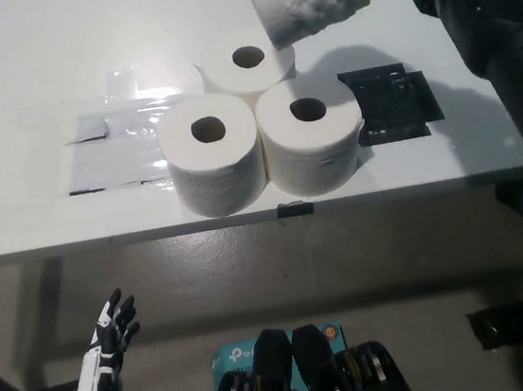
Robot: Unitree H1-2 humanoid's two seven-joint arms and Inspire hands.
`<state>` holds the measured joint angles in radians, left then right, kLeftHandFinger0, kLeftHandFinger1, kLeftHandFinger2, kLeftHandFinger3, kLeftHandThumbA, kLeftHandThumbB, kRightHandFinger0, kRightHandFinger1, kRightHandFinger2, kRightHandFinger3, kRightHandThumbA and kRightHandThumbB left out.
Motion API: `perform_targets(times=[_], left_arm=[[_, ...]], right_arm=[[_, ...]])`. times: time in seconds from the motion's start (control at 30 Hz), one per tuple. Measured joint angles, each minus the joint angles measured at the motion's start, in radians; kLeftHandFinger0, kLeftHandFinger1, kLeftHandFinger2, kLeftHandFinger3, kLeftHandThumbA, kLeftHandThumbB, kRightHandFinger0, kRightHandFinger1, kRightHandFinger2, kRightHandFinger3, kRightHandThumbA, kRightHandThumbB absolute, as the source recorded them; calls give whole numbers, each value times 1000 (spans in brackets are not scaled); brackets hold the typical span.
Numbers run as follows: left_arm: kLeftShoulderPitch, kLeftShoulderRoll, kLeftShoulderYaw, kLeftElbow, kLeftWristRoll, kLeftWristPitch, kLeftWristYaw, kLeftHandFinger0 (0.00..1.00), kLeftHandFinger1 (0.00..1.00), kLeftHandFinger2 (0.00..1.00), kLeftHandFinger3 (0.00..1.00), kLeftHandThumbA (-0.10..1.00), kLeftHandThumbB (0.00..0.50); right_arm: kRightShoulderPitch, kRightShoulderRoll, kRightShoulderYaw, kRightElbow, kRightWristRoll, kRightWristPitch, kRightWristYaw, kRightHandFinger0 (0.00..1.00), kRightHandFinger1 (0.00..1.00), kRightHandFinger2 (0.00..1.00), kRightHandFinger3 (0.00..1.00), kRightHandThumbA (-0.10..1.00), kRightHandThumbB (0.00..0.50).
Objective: A few rolls of toilet paper are kept infront of the robot and the robot uses its right hand to lift one of the rolls and and places it on top of the other rolls to stack it.
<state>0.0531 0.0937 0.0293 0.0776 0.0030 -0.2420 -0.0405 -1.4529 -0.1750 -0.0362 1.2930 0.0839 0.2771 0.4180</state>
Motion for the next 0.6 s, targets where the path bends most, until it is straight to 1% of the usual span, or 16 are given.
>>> perform_targets(times=[0.03,0.07,0.13,0.17,0.2,0.23,0.27,0.3,0.33,0.4,0.43,0.47,0.5,0.53,0.57,0.6], left_arm=[[0,0,-1,0,0,0,0,1000,1000,1000,1000,1000,182],[0,0,-1,0,0,0,0,1000,1000,1000,1000,1000,179],[-1,1,-2,0,0,0,0,1000,1000,1000,1000,1000,177],[-2,1,-2,0,0,0,0,1000,1000,1000,1000,1000,170],[-2,1,-2,0,0,0,0,1000,1000,1000,1000,1000,170],[-3,2,-2,0,0,0,0,1000,1000,1000,1000,1000,171],[-4,2,-3,0,0,0,0,1000,1000,1000,1000,1000,172],[-3,3,-3,0,0,0,0,1000,1000,1000,1000,1000,178],[-3,3,-3,0,0,0,0,1000,1000,1000,1000,1000,178],[-3,2,-3,0,0,0,0,1000,1000,1000,1000,1000,177],[-3,3,-3,0,0,0,0,1000,1000,1000,1000,1000,179],[-3,3,-4,0,0,0,0,1000,1000,1000,1000,1000,179],[-3,3,-5,0,0,0,0,1000,1000,1000,1000,1000,181],[-3,2,-6,0,0,0,0,1000,1000,1000,1000,1000,174],[-3,2,-6,0,0,0,0,1000,1000,1000,1000,1000,167],[-3,3,-7,0,0,0,0,1000,1000,1000,1000,1000,167]], right_arm=[[0,0,9,1,-4,-2,-2,0,0,226,531,578,36],[0,0,15,2,-6,-5,-3,0,0,253,483,570,19],[0,0,37,6,-19,-15,-6,0,12,275,464,569,15],[0,0,51,8,-27,-21,-9,0,86,396,503,532,13],[0,0,57,9,-30,-23,-10,0,152,482,514,542,7],[0,0,80,12,-44,-32,-16,6,218,557,594,550,1],[0,0,92,13,-49,-37,-19,8,264,610,695,557,0],[0,0,104,14,-58,-44,-22,22,299,642,763,570,6],[0,0,116,14,-66,-50,-24,26,304,645,771,571,7],[0,0,146,15,-86,-60,-32,71,344,670,832,561,13],[0,0,152,16,-92,-64,-35,60,354,682,909,533,6],[0,1,160,19,-100,-67,-40,55,360,682,879,529,4],[0,2,164,23,-107,-69,-44,57,381,689,780,589,6],[0,2,171,27,-112,-71,-47,9,358,665,608,658,1],[0,2,180,30,-118,-73,-49,0,328,637,478,691,0],[1,3,207,34,-136,-78,-53,0,313,620,416,706,4]])
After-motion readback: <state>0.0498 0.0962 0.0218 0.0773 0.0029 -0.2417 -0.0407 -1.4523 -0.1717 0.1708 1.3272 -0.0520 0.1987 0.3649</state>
